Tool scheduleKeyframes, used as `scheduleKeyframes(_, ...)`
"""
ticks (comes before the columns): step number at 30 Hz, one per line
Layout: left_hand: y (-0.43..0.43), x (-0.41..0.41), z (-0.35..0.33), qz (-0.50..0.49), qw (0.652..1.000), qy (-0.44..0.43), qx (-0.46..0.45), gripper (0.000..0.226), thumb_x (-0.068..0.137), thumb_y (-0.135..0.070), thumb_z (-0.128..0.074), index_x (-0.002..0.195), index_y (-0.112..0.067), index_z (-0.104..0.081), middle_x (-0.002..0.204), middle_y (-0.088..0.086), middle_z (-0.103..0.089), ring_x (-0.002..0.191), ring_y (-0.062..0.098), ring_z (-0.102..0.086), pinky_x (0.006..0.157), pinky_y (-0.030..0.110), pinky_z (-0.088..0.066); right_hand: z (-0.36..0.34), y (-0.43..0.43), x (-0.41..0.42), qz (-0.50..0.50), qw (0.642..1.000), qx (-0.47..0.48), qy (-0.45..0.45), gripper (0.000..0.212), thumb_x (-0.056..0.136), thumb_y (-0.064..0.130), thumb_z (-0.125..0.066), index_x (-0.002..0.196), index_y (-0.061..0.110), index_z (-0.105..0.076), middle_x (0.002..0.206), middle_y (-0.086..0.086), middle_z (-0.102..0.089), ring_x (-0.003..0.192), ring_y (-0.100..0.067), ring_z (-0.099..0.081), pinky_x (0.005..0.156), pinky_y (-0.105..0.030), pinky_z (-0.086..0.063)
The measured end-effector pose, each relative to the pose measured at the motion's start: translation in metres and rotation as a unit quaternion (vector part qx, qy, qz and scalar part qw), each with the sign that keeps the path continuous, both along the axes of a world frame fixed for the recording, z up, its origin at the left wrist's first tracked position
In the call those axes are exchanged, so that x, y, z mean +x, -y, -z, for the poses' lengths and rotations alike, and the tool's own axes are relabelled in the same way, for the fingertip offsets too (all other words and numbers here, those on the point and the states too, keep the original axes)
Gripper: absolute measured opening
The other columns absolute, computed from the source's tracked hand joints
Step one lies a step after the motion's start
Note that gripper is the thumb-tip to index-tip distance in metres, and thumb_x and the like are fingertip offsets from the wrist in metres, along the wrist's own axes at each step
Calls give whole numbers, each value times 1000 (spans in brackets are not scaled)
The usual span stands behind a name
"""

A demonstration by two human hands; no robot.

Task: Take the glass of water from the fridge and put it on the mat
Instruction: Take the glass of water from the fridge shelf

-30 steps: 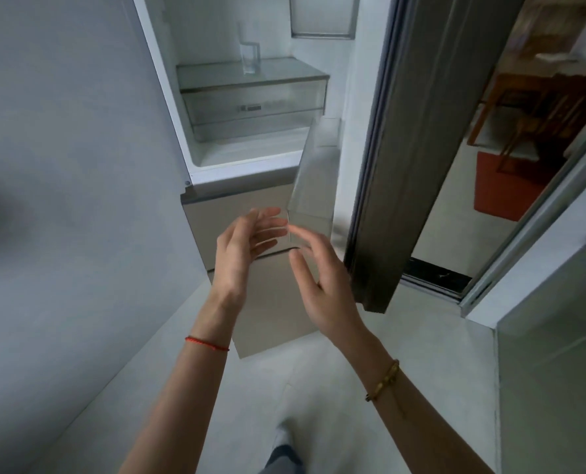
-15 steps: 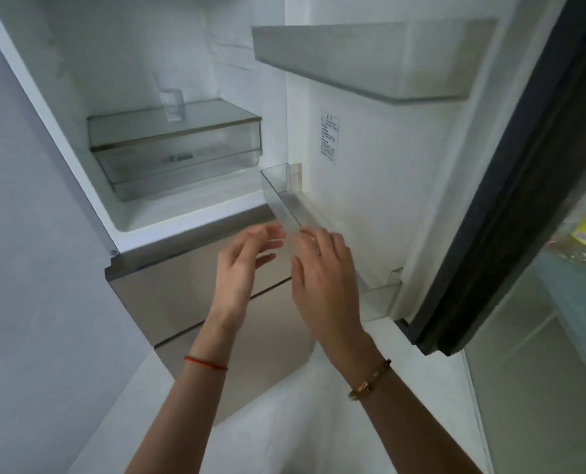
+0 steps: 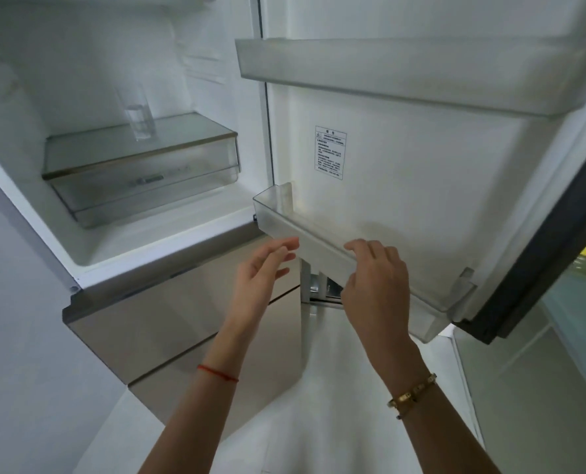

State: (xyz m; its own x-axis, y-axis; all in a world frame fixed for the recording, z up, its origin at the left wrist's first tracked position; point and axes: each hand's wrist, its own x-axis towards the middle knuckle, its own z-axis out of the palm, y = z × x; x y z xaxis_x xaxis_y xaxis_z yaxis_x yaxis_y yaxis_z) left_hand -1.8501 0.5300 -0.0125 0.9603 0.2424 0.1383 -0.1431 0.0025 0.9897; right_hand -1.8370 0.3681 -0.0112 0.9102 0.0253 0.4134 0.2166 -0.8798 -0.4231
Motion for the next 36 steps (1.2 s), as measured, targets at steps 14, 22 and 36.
scheduleKeyframes(14,21,0,7,-207,977,-8,-42,27,103,-13,-49,113,-10,-74,121,8,-74,116,28,-68,104,42,-51,10,1,112,-147,988,-45,21,29,102,16,-49,129,9,-56,117,-13,-66,109,-30,-60,96,-40,-45)
scheduleKeyframes(22,15,16,12,-244,969,-17,-46,27,103,-15,-48,112,-15,-74,121,10,-74,117,28,-68,107,45,-50,11,-6,146,-158,987,-28,15,29,101,16,-49,127,6,-57,119,-15,-64,113,-32,-58,102,-41,-41)
scheduleKeyframes(36,-32,36,-5,-300,951,27,-69,19,96,-18,-60,107,-20,-76,123,11,-73,112,20,-70,96,30,-53,0,-81,147,-399,839,349,-122,31,106,29,-47,128,14,-64,130,2,-68,125,-14,-61,94,-4,-40)
